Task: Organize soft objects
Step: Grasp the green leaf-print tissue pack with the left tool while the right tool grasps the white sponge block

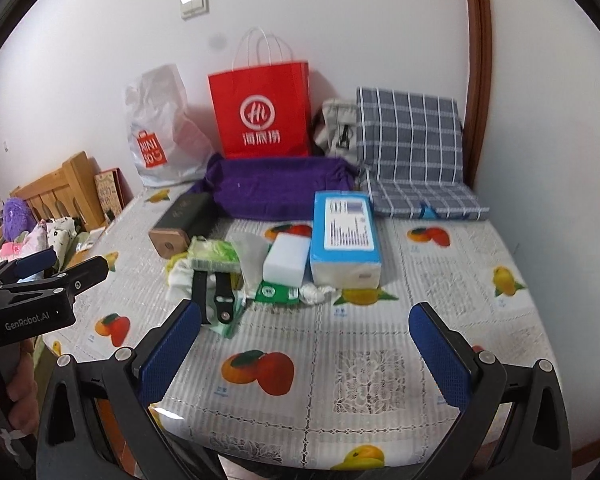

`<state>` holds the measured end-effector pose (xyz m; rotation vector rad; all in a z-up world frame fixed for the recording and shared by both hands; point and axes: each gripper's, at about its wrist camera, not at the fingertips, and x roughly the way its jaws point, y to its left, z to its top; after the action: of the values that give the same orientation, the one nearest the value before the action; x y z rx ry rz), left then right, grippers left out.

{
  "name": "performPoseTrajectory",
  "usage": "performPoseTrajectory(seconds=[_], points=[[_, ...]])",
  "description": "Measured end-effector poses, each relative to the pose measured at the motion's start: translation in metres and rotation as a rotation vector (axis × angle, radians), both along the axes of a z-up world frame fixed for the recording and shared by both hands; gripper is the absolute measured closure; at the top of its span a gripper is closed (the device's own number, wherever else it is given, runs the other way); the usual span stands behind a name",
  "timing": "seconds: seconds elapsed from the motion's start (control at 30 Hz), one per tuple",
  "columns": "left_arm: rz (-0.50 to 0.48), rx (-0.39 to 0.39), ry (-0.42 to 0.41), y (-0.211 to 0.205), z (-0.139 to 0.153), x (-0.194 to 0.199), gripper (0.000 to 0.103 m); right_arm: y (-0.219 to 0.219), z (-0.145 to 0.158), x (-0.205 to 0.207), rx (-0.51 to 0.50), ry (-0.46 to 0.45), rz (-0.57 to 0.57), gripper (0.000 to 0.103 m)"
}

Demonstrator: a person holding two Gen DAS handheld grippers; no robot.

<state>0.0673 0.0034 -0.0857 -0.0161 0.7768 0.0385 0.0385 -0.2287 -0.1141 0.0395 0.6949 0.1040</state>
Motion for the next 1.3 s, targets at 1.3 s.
performPoseTrajectory(seconds=[1.3], points=[[-0.198,0.154,0.152,-0.072,-0.101,0.131,0.015,-0.026,-0.101,0.089,0.095,0.172,0.066,0.018]])
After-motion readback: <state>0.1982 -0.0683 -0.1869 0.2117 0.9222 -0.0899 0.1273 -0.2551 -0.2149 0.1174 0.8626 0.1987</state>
